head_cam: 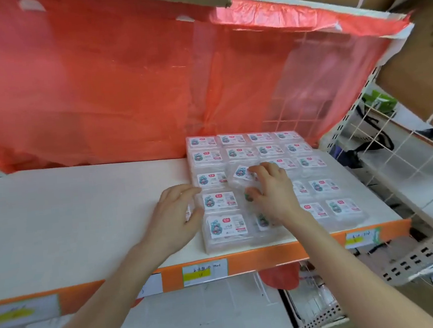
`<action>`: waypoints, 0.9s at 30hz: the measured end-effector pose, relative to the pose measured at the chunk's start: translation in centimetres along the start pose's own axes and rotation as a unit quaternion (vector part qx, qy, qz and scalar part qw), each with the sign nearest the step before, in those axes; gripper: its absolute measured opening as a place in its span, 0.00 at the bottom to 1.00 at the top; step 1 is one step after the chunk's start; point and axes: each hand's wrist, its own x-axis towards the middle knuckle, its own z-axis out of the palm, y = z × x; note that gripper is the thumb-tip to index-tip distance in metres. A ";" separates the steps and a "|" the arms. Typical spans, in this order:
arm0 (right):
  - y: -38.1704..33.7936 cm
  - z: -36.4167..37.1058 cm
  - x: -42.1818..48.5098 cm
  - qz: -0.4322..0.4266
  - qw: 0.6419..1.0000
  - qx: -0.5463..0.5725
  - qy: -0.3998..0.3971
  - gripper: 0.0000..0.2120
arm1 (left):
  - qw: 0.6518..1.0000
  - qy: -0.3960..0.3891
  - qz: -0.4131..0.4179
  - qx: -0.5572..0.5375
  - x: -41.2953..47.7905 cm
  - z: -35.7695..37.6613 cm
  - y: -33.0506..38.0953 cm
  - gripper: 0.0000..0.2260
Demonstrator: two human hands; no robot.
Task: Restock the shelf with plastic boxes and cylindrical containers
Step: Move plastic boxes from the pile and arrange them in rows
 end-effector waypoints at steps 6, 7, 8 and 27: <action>1.2 0.1 -0.5 -0.052 0.997 -0.045 -0.015 0.20 | 1.000 0.001 0.004 0.031 0.6 4.2 3.6 0.22; 1.1 0.0 -0.7 -0.060 0.997 -0.047 -0.006 0.19 | 0.999 0.002 -0.003 0.043 0.6 4.7 3.6 0.22; 1.0 0.0 -0.9 -0.067 0.997 -0.046 0.004 0.19 | 0.998 0.001 -0.009 0.056 0.5 5.1 3.6 0.23; 1.8 -0.2 0.7 -0.178 0.983 0.043 0.012 0.21 | 0.995 0.028 -0.023 0.098 0.0 6.7 3.0 0.20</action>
